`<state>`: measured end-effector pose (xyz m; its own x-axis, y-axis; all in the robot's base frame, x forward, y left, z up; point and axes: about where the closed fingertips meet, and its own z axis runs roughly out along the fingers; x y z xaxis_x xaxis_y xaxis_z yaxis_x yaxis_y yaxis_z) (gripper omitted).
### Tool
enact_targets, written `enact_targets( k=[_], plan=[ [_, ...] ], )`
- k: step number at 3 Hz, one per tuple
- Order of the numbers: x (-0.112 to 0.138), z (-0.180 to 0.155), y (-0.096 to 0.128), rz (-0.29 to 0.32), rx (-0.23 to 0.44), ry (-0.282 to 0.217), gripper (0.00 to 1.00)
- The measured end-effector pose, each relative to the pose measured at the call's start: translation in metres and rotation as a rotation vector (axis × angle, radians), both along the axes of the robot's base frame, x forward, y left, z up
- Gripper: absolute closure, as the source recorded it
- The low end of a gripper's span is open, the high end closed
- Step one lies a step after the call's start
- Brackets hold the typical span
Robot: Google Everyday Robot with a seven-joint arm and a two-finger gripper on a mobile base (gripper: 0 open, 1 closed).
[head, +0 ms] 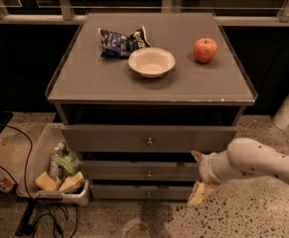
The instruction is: Open middle drawer
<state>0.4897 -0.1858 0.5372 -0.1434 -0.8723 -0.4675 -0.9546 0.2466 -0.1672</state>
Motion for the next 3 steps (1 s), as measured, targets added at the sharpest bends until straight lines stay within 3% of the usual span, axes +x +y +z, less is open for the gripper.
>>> enact_targets(
  k=[2,3],
  plan=[
    [0.015,-0.074,-0.008,0.009,0.140,-0.016,0.00],
    [0.015,-0.074,-0.008,0.009,0.139,-0.016,0.00]
  ],
)
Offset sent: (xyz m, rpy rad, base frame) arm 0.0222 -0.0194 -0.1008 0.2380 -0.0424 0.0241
